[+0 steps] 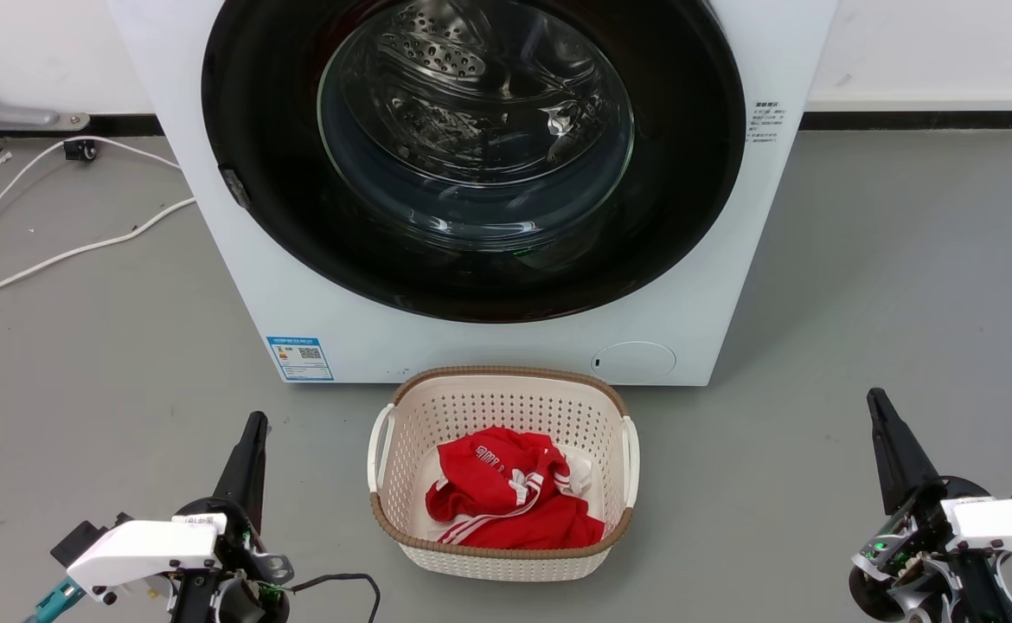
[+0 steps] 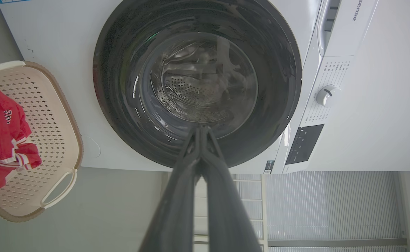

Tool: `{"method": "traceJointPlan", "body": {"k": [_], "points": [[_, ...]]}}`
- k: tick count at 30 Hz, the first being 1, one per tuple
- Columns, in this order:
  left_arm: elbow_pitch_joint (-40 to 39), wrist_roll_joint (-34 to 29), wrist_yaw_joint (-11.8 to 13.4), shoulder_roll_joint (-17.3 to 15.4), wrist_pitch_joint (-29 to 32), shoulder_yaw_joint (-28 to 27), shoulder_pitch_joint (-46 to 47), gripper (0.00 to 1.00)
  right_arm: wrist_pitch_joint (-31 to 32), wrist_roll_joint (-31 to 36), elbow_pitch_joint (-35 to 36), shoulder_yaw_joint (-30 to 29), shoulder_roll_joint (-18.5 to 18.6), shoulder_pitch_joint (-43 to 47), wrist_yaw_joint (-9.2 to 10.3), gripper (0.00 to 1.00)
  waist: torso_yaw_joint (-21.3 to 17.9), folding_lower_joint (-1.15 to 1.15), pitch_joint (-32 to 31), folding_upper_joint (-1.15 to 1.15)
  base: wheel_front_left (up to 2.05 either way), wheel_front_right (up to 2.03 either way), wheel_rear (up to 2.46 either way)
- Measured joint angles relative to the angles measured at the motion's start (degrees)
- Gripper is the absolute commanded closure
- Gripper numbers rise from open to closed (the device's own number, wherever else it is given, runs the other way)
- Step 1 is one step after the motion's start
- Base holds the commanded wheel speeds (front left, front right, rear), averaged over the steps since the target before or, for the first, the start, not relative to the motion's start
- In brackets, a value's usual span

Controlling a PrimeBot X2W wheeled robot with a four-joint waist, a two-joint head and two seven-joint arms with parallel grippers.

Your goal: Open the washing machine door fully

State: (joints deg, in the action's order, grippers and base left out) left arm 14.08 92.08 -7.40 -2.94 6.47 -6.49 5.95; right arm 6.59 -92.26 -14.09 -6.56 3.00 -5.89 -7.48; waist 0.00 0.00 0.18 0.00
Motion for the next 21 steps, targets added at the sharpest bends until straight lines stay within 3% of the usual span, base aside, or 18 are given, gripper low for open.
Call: {"method": "traceJointPlan", "body": {"k": [6, 7, 21], "points": [[0.0, 0.0, 0.0, 0.0, 0.0, 0.0, 0.0, 1.0, 0.0, 0.0, 0.0, 0.0, 0.0, 0.0, 0.0, 1.0, 0.0, 0.0, 0.0, 0.0, 0.0, 0.0, 0.0], [0.1, 0.0, 0.0, 0.0, 0.0, 0.0, 0.0, 0.0, 0.0, 0.0, -0.1, 0.0, 0.0, 0.0, 0.0, 0.0, 0.0, 0.0, 0.0, 0.0, 0.0, 0.0, 0.0], [-1.1, -3.1, 0.1, 0.2, -3.2, 2.2, -1.5, 0.0, -3.1, 1.8, 1.0, 1.8, -0.1, 1.8, 0.0, 0.0, 0.1, 0.0, 0.0, 0.0, 0.0, 0.0, 0.0]]}}
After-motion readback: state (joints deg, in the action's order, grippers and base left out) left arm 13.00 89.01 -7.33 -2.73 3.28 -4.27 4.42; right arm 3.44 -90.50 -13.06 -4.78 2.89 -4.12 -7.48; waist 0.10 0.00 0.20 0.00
